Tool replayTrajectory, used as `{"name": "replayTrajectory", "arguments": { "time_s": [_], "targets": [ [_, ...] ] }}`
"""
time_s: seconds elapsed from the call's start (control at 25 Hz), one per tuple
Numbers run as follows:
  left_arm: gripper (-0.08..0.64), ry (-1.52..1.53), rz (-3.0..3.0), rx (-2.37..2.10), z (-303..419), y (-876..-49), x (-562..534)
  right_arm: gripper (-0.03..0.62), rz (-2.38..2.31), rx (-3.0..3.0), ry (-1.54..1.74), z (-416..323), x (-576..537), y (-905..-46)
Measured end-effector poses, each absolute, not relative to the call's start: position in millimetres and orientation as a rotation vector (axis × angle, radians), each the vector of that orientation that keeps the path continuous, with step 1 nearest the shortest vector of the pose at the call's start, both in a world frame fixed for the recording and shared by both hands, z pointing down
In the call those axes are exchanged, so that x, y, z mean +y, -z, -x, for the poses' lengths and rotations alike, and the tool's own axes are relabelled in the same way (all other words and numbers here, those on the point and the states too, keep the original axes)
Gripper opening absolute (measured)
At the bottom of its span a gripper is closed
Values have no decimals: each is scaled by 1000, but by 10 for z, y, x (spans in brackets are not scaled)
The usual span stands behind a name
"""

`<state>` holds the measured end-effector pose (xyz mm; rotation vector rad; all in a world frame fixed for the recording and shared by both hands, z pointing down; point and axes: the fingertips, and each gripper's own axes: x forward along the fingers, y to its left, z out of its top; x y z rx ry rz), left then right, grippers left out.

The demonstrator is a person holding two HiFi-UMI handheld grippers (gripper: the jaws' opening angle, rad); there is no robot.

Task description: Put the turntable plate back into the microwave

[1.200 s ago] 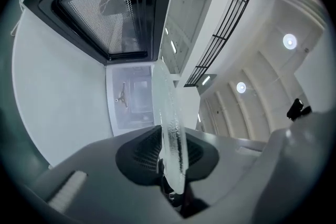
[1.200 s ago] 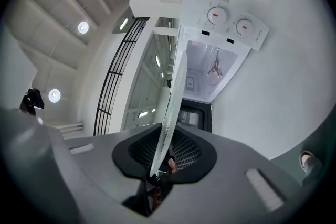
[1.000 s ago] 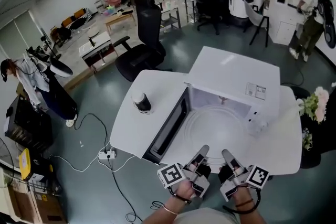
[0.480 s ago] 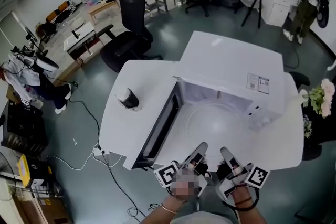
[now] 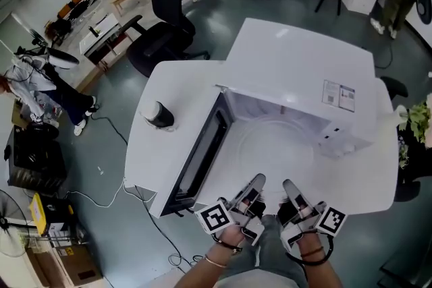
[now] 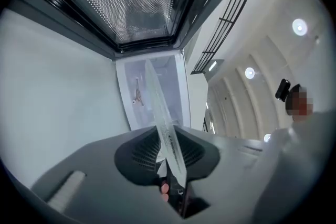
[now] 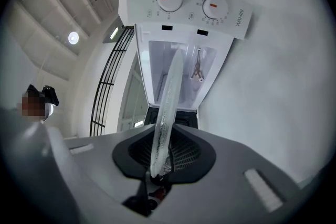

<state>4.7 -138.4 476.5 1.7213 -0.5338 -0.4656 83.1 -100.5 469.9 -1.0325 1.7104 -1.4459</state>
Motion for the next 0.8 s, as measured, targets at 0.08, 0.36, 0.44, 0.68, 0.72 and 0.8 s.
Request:
{"name": "replayTrajectory", "arguments": {
  "time_s": [0.08, 0.36, 0.44, 0.68, 0.72, 0.8],
  "targets": [
    [57, 458, -1729, -535, -67, -4806, -1428, 51, 1004, 1688, 1450, -850, -1052, -4759],
    [71, 373, -1813, -574, -98, -4908, -1511, 51, 962, 1659, 1461, -868, -1153, -4901],
    [80, 314, -1849, -607, -91, -4943, -1510, 49, 946, 1667, 1452, -866, -1179, -4898],
    [110, 254, -1952, -635, -106, -4939, -1505, 48, 927, 1683, 1437, -852, -1211, -4876],
    [118, 241, -1973, -644, -113, -4927, -1501, 48, 922, 1682, 1434, -852, -1215, -4866],
    [138, 202, -2024, -665, -123, -4907, -1481, 48, 916, 1680, 1427, -855, -1226, -4844]
  ]
}}
